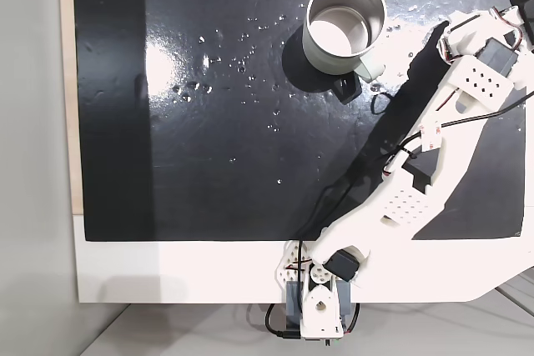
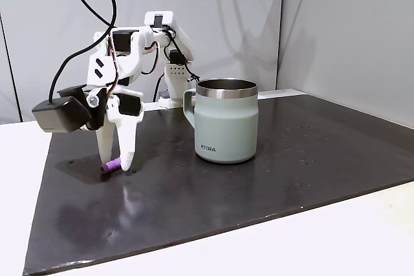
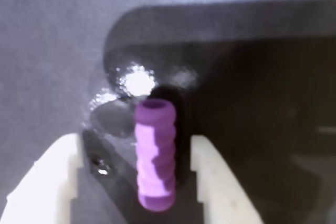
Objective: Grasp a pengrip and put it in the cup.
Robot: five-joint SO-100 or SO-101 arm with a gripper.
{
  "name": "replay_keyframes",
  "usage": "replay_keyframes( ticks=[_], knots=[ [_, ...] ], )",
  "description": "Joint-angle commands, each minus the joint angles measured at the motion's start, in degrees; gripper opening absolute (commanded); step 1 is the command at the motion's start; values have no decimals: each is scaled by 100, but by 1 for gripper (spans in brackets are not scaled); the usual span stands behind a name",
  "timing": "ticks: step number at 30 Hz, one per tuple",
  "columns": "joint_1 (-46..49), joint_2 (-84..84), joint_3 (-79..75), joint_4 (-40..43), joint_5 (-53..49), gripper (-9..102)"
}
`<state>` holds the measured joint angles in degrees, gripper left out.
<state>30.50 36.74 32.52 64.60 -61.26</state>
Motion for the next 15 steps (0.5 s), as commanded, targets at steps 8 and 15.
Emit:
replay_keyframes(
  ticks=[8, 15],
  knots=[
    [114, -105, -18, -193, -70, 8],
    [105, -105, 9, -211, -141, 1]
  ],
)
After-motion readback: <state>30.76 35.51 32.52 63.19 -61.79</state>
